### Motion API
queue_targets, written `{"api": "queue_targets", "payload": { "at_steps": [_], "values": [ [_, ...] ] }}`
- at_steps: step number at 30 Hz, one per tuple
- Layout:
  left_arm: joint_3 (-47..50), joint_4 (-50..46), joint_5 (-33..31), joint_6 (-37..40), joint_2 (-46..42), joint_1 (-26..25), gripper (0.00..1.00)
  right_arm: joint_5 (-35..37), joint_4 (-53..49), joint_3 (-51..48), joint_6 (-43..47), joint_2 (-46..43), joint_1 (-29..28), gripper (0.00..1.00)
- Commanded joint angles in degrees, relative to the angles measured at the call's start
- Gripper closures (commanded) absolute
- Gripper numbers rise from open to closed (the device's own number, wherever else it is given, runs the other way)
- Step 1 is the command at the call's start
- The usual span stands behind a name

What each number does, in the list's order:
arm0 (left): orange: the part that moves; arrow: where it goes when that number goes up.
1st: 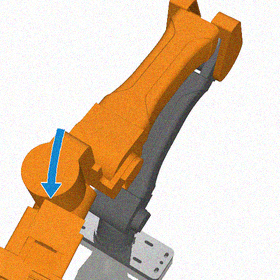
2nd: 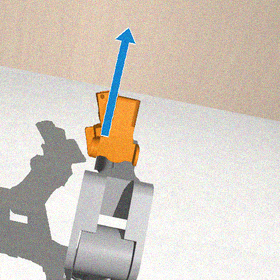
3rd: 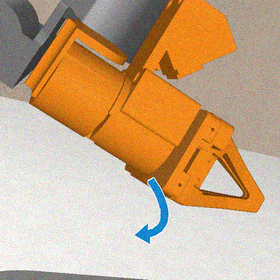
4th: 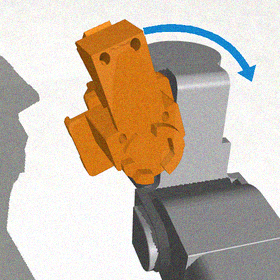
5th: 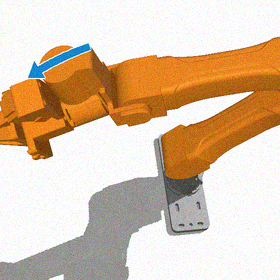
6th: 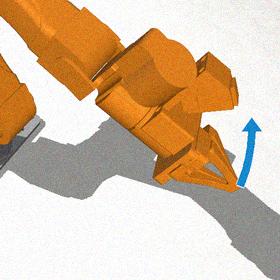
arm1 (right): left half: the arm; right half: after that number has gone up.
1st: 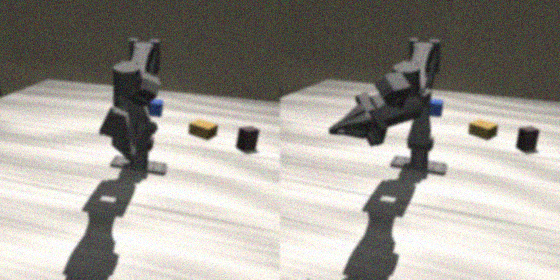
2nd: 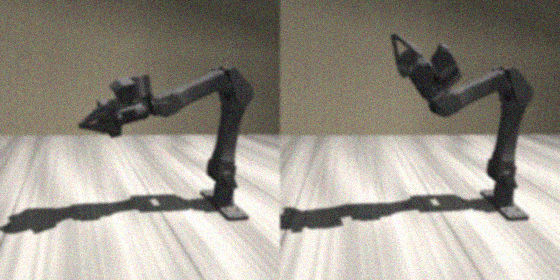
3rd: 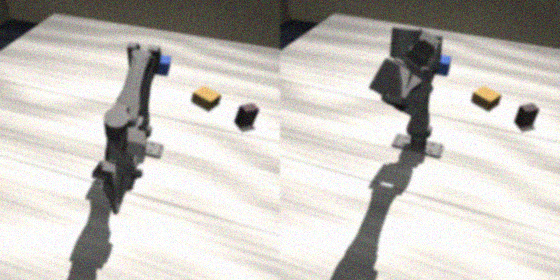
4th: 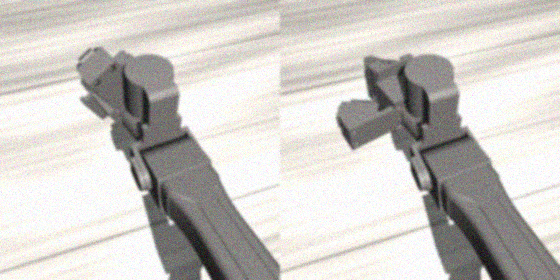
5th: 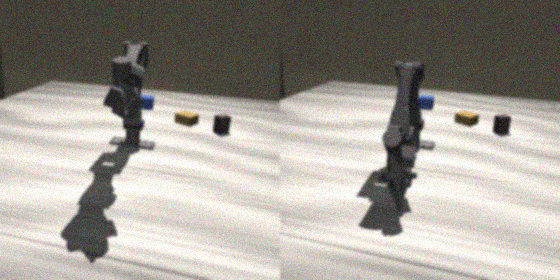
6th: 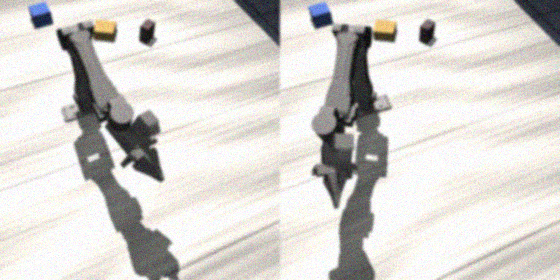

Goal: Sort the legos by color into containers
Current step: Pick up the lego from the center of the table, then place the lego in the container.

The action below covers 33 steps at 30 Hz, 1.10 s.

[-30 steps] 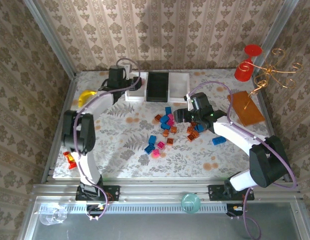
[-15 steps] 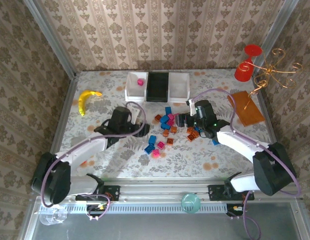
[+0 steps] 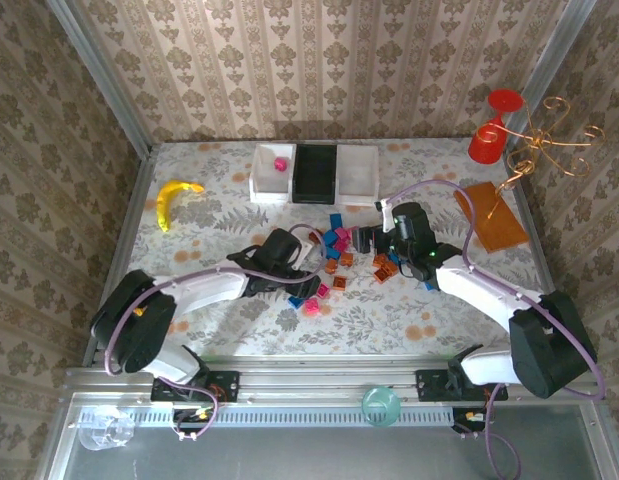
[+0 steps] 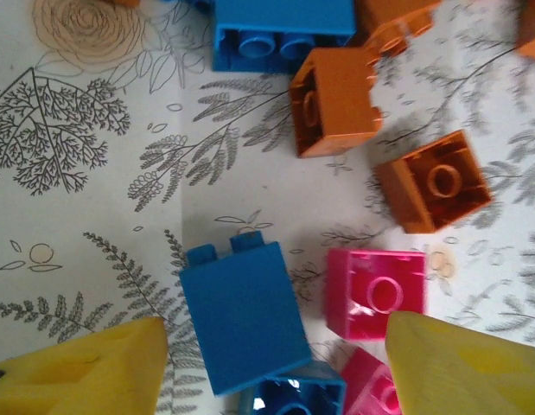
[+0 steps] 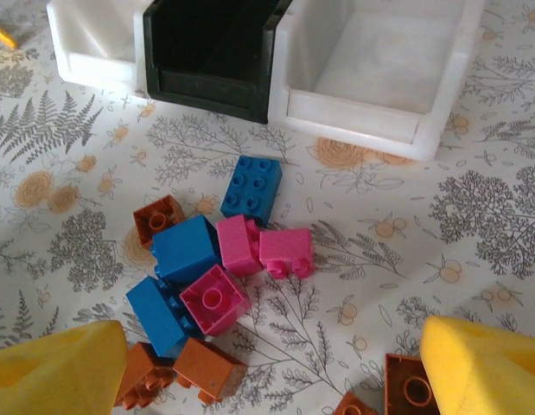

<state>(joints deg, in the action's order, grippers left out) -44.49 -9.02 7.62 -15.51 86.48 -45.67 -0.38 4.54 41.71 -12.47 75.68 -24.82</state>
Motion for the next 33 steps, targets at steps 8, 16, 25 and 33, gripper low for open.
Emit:
{"api": "queue_targets", "payload": {
  "at_steps": [8, 16, 25, 33],
  "values": [
    [-3.3, 1.4, -2.7, -1.6, 6.8, -0.7, 0.49, 1.6, -0.3, -0.8, -0.4, -1.9, -0.4, 0.10],
    [-1.1, 8.3, -8.2, -4.3, 3.9, -0.6, 0.67, 2.3, -0.8, -0.9, 0.0, -3.4, -0.4, 0.10],
    [-12.1, 14.4, -8.5, -0.8, 5.3, 8.5, 0.76, 2.3, 0.6, -2.7, -0.5, -6.6, -0.5, 0.10],
    [-38.1, 11.0, -4.4, 2.7, 24.1, 15.8, 0.75, 1.6, 1.1, -3.1, -0.8, -7.3, -0.5, 0.10]
  ]
}}
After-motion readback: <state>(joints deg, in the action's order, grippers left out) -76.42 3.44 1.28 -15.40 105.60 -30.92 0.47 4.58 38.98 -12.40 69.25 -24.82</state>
